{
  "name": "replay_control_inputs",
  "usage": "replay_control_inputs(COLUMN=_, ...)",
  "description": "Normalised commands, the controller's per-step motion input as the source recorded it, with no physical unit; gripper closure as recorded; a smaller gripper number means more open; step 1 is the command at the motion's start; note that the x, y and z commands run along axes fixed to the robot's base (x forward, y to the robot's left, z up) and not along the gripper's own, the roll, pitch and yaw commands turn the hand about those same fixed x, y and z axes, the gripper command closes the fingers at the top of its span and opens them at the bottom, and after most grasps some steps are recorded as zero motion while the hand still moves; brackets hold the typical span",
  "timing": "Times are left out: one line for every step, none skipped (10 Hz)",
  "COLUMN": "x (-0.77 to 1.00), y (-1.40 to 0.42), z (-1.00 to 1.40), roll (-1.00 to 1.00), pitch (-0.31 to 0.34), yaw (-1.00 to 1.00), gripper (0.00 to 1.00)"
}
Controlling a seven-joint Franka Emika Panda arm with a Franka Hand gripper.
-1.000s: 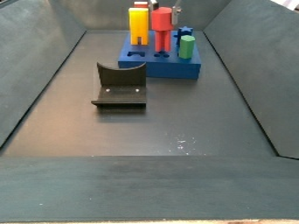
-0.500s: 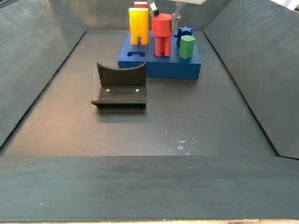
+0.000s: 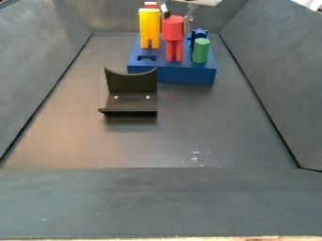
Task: Pick up the 3 prong object. Move up. Move to above the board. Insert the 3 prong object.
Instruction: Insert the 3 prong object.
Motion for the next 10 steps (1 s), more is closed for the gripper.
replay_control_inputs(x=0.01, y=0.00, z=-0.25, roll=0.00, pitch=-0.057, yaw=-0.03, gripper=1.00)
replay_control_inputs(x=0.00, y=0.00, z=-0.45, roll=0.01, pitch=-0.111, yaw=-0.02, gripper=1.00)
replay_control_inputs(x=0.00, y=-0.01, z=-0.57, roll=0.04, pitch=-0.129, yaw=-0.02, gripper=1.00)
replay_control_inputs(x=0.00, y=-0.04, z=-0.63, roll=0.09, pitch=-0.140, yaw=-0.01, gripper=1.00)
replay_control_inputs(x=0.00, y=-0.04, z=-0.59, roll=0.09, pitch=-0.124, yaw=-0.01, gripper=1.00)
replay_control_inputs(x=0.00, y=-0.03, z=-0.53, roll=0.07, pitch=-0.114, yaw=-0.01, gripper=1.00)
replay_control_inputs(x=0.00, y=-0.01, z=-0.46, roll=0.07, pitch=-0.106, yaw=0.00, gripper=1.00)
replay_control_inputs(x=0.00, y=0.00, z=-0.27, roll=0.00, pitch=-0.051, yaw=0.00, gripper=1.00)
replay_control_inputs(x=0.00, y=0.02, z=-0.03, roll=-0.04, pitch=-0.017, yaw=0.00, gripper=1.00)
replay_control_inputs(x=0.00, y=0.00, z=0.00, roll=0.00, pitch=0.000, yaw=0.00, gripper=1.00)
